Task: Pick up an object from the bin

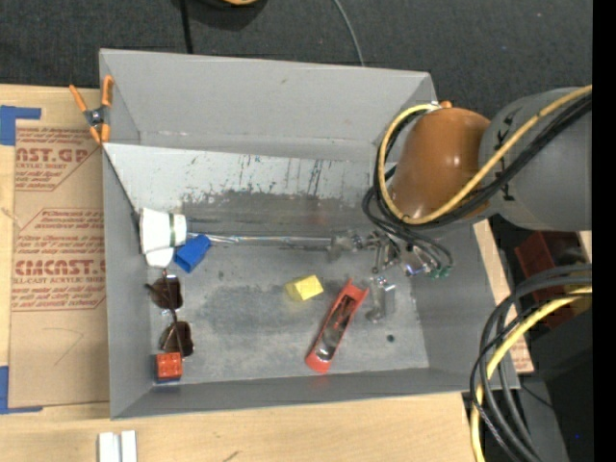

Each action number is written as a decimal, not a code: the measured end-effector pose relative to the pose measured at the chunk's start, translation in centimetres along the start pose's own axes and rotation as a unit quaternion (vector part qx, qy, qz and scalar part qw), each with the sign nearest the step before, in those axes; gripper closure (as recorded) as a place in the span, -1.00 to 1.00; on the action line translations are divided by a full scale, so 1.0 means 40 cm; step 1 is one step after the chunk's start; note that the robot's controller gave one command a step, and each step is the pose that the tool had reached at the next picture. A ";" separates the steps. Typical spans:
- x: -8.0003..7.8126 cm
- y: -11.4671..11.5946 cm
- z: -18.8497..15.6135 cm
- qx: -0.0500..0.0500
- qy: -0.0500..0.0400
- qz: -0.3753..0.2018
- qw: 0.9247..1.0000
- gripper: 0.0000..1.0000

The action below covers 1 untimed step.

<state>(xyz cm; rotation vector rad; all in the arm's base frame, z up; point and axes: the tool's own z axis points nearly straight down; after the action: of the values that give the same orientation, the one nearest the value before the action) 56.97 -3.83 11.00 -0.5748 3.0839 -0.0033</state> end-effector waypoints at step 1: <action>-0.003 0.017 0.031 -0.001 0.001 -0.074 0.997 -1.00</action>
Offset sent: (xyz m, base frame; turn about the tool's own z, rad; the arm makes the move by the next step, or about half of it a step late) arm -0.0136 0.0118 -0.0315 -0.3038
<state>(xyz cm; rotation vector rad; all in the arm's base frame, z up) 56.82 -3.14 9.74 -0.8007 3.0355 -0.0007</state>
